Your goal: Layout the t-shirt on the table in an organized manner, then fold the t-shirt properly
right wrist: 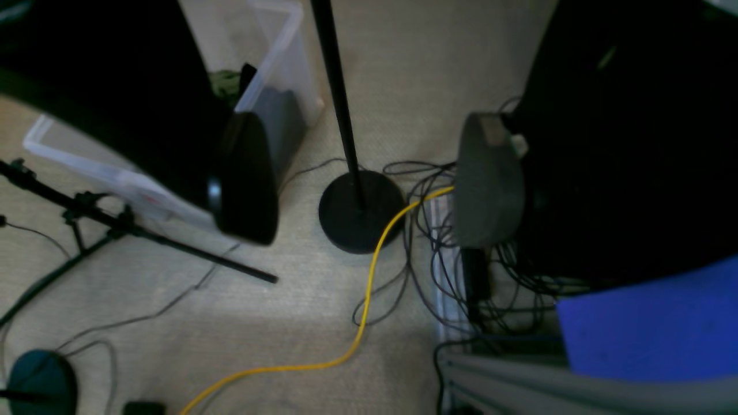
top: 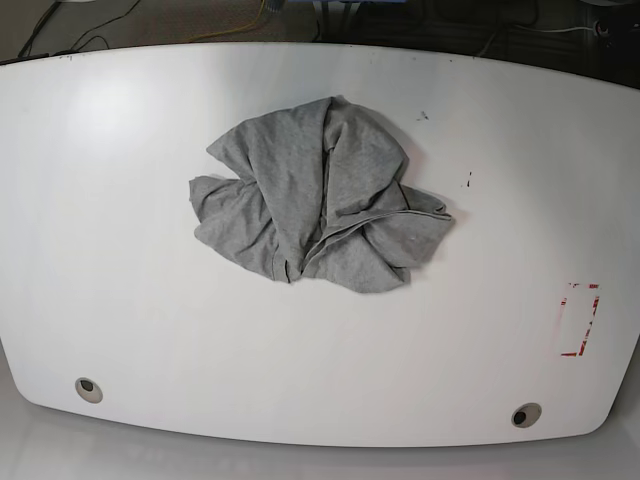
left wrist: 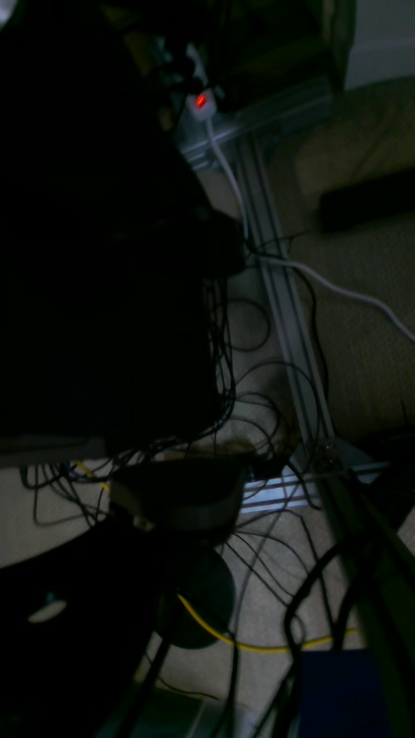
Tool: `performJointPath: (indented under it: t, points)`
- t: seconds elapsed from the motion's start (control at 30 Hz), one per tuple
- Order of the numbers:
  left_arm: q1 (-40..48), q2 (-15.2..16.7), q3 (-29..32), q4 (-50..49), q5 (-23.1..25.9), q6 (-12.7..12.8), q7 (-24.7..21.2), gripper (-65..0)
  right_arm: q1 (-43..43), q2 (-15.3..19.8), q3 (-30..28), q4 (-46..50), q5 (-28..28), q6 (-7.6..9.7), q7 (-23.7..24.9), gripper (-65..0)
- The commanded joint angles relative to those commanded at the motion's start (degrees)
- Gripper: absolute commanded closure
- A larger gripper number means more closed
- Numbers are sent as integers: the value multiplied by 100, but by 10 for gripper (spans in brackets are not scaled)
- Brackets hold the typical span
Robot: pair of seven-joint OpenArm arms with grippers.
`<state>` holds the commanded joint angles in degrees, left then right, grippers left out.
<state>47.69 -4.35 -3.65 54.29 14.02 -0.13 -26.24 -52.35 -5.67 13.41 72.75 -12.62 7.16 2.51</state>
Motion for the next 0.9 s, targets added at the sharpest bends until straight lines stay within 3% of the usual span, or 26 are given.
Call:
performJointPath:
  t: [0.33, 0.9]
  points:
    - [659, 9, -677, 1064, 0, -18, 0, -444, -826, -167, -9, 1204, 0, 9, 0, -453]
    - [1442, 0, -730, 2769, 0, -26, 0, -444, -1925, -211, -281, 3103, 580, 9, 0, -453]
